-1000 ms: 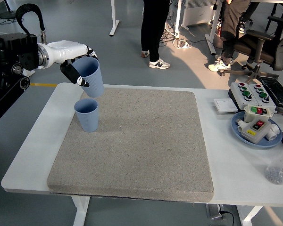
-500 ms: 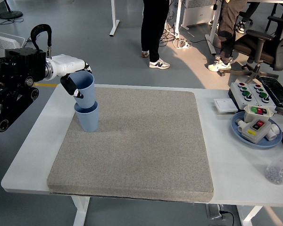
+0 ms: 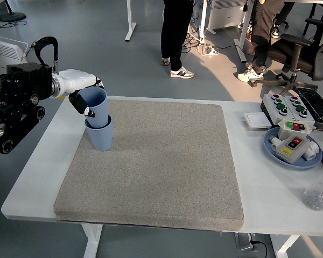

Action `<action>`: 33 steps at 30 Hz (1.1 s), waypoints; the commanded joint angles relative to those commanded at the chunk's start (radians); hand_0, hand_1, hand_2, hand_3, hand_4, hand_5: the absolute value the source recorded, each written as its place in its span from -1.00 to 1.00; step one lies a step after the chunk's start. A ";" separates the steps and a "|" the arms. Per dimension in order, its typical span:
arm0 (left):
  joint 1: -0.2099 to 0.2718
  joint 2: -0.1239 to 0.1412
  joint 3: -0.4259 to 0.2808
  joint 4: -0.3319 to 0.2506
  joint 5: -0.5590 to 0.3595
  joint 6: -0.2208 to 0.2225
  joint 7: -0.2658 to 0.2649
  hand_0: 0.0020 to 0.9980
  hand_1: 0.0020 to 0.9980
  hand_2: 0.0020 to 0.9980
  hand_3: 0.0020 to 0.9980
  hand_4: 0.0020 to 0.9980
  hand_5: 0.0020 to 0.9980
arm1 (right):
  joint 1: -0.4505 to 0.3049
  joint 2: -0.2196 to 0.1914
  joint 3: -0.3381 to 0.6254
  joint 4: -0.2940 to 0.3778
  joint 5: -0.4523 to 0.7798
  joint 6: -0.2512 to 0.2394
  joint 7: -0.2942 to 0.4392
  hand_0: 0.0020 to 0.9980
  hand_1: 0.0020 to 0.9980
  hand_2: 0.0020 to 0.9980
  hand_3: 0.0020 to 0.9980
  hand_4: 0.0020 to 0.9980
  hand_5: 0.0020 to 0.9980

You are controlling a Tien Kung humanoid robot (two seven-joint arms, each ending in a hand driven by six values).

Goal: Push cup pick cup insert cup

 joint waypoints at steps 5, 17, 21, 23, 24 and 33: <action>0.001 -0.001 0.002 0.014 -0.003 0.016 -0.015 -0.02 0.34 0.57 0.43 0.63 -0.54 | 0.002 -0.001 0.003 0.000 -0.004 0.000 0.000 0.06 0.09 0.01 0.12 -0.74 0.97; 0.001 -0.003 0.007 0.040 0.016 0.043 -0.036 0.67 0.82 1.00 0.95 0.94 -0.16 | 0.004 -0.001 0.006 0.000 -0.011 0.001 -0.002 0.06 0.09 0.00 0.12 -0.74 0.96; 0.001 -0.002 0.009 0.045 0.015 0.037 -0.036 0.71 0.84 1.00 0.97 0.97 -0.15 | 0.005 -0.002 0.005 0.000 -0.012 0.000 -0.001 0.06 0.09 0.00 0.12 -0.74 0.96; 0.002 -0.002 0.009 0.046 0.014 0.036 -0.035 0.71 0.84 1.00 0.97 0.97 -0.15 | 0.005 -0.002 0.004 0.000 -0.011 0.000 -0.001 0.06 0.09 0.00 0.12 -0.74 0.96; 0.002 -0.001 0.009 0.046 0.013 0.036 -0.036 0.71 0.84 1.00 0.97 0.97 -0.15 | 0.005 -0.002 0.004 0.000 -0.010 0.000 -0.001 0.06 0.09 0.00 0.12 -0.74 0.96; 0.007 0.005 -0.001 0.032 0.000 0.057 -0.038 0.72 0.84 1.00 0.96 0.96 -0.02 | 0.005 -0.001 -0.001 0.000 -0.004 0.001 -0.002 0.06 0.09 0.00 0.12 -0.74 0.95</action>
